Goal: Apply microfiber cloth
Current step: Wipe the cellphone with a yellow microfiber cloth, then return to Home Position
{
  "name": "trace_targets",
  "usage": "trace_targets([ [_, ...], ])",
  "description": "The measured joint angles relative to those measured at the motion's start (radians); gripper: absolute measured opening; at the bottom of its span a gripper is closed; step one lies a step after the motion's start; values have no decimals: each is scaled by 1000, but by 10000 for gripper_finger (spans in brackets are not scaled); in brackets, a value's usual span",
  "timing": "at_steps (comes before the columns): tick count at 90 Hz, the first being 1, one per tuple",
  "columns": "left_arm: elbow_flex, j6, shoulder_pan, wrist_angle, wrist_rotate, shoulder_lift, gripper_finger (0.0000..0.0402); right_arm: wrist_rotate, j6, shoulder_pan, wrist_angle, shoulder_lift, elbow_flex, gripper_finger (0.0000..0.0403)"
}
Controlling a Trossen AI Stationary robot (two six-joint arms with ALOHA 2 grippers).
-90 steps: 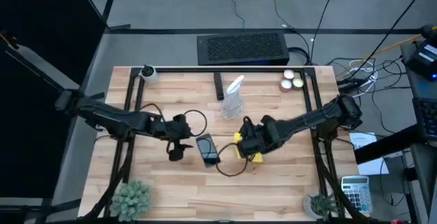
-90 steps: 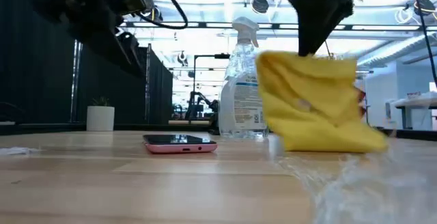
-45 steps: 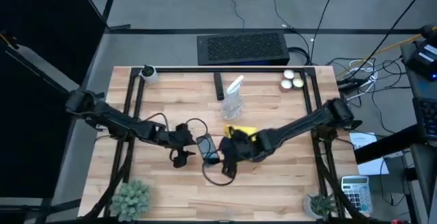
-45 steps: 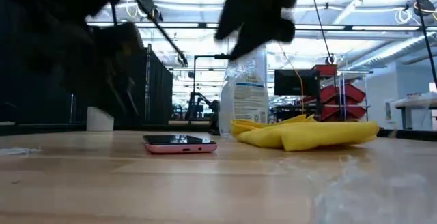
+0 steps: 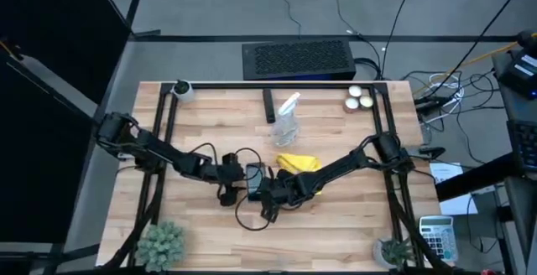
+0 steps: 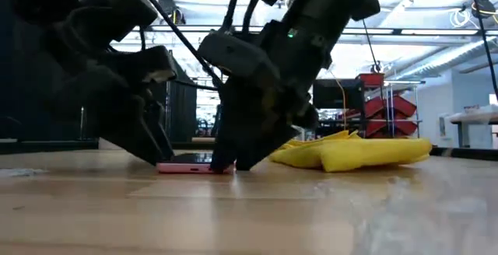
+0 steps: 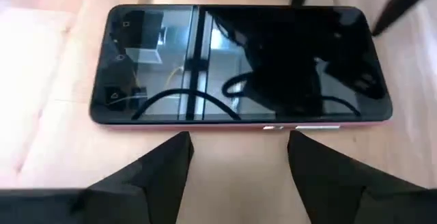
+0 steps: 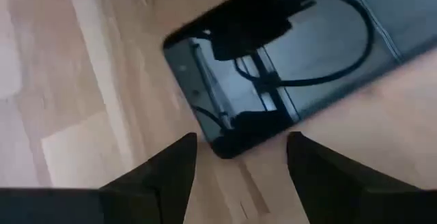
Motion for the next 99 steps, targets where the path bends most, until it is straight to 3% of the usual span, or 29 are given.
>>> trace_targets([
  [19,1,-5,15,-31,9,-17,226,-15,-31,-2,-67,-64,-3,205],
  [35,45,-53,-11,-352,58,-199,225,-30,-110,22,-216,-270,3,205],
  [49,66,10,-30,-548,-114,-433,192,11,-185,4,-295,-452,-37,198],
  [59,66,66,-3,-592,-141,-558,140,16,-237,-42,-198,-567,-155,174],
  [75,37,151,56,-607,-114,-652,19,-129,-312,-160,120,-729,-477,96],
  [88,3,152,116,-597,-75,-707,5,-160,-335,-238,331,-865,-697,17],
  [99,-38,158,153,-554,-56,-766,1,-156,-383,-245,564,-982,-844,7],
])
